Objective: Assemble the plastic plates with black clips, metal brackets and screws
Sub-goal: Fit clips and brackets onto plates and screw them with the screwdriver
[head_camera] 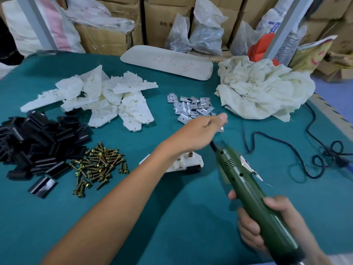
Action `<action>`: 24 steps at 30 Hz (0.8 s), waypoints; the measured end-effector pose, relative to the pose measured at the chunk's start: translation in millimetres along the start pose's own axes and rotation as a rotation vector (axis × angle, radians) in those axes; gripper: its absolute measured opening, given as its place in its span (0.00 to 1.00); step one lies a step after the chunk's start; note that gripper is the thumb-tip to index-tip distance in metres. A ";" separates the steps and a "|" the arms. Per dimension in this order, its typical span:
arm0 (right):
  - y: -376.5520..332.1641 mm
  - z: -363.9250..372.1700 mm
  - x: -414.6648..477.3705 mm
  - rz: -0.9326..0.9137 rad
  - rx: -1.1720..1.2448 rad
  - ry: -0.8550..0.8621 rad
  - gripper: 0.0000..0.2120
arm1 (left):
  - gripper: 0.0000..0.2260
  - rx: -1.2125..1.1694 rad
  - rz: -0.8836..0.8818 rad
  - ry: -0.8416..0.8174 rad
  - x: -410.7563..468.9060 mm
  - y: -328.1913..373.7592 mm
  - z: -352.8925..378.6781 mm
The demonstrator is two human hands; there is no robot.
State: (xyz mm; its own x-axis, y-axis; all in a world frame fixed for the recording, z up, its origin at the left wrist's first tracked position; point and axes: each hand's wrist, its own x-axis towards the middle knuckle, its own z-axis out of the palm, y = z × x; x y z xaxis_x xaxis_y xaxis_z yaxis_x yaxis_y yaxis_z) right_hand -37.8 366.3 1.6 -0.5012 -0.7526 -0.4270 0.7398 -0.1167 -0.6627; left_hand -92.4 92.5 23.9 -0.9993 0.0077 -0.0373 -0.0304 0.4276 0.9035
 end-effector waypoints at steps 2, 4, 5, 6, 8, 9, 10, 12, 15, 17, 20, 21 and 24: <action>3.8 13.7 15.6 -0.069 0.090 -0.017 0.23 | 0.19 -0.179 -0.042 0.031 -0.2 -2.9 -10.3; 5.6 7.9 16.0 -0.272 0.015 0.176 0.24 | 0.14 -0.250 -0.006 0.161 -11.8 -11.5 -24.3; 10.8 8.6 17.5 -0.273 0.075 0.194 0.24 | 0.13 -0.186 0.016 0.219 -20.9 -19.4 -31.5; 5.5 12.8 19.4 -0.265 0.107 0.175 0.23 | 0.13 -0.048 0.019 0.245 -31.5 -29.0 -38.4; -6.0 16.4 37.8 -0.289 0.292 -0.042 0.23 | 0.27 0.379 -0.071 0.159 -55.6 -49.3 -45.6; -15.4 19.6 42.0 -0.388 0.218 0.024 0.28 | 0.37 0.581 -0.140 0.086 -66.6 -58.2 -45.1; -24.5 26.7 46.0 -0.473 0.107 0.087 0.33 | 0.45 0.715 -0.193 0.032 -74.9 -65.4 -42.8; -44.5 45.0 59.4 -0.568 0.039 0.120 0.40 | 0.51 0.773 -0.195 0.032 -82.9 -77.5 -34.6; -64.3 63.3 81.7 -0.678 0.011 0.113 0.35 | 0.47 0.679 -0.110 0.163 -81.4 -89.8 -25.6; -72.3 72.0 98.2 -0.749 0.007 0.135 0.26 | 0.46 0.620 -0.075 0.210 -78.5 -94.8 -21.6; -79.8 85.9 121.3 -0.792 0.020 0.125 0.22 | 0.46 0.552 -0.037 0.227 -78.0 -97.3 -18.6; -81.6 89.6 128.5 -0.804 0.027 0.146 0.22 | 0.45 0.537 -0.027 0.232 -78.2 -97.8 -18.1; -82.4 101.3 145.5 -0.867 -0.028 0.173 0.29 | 0.41 0.505 -0.005 0.238 -78.8 -98.6 -18.1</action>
State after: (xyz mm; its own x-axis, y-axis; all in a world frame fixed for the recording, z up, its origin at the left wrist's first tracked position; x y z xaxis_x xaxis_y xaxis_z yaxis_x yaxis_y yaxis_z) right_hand -126.2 200.8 56.4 -0.9432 -0.2979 0.1471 0.0579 -0.5834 -0.8101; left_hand -11.1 33.3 -54.5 -0.9786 -0.1743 0.1092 -0.0786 0.8075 0.5846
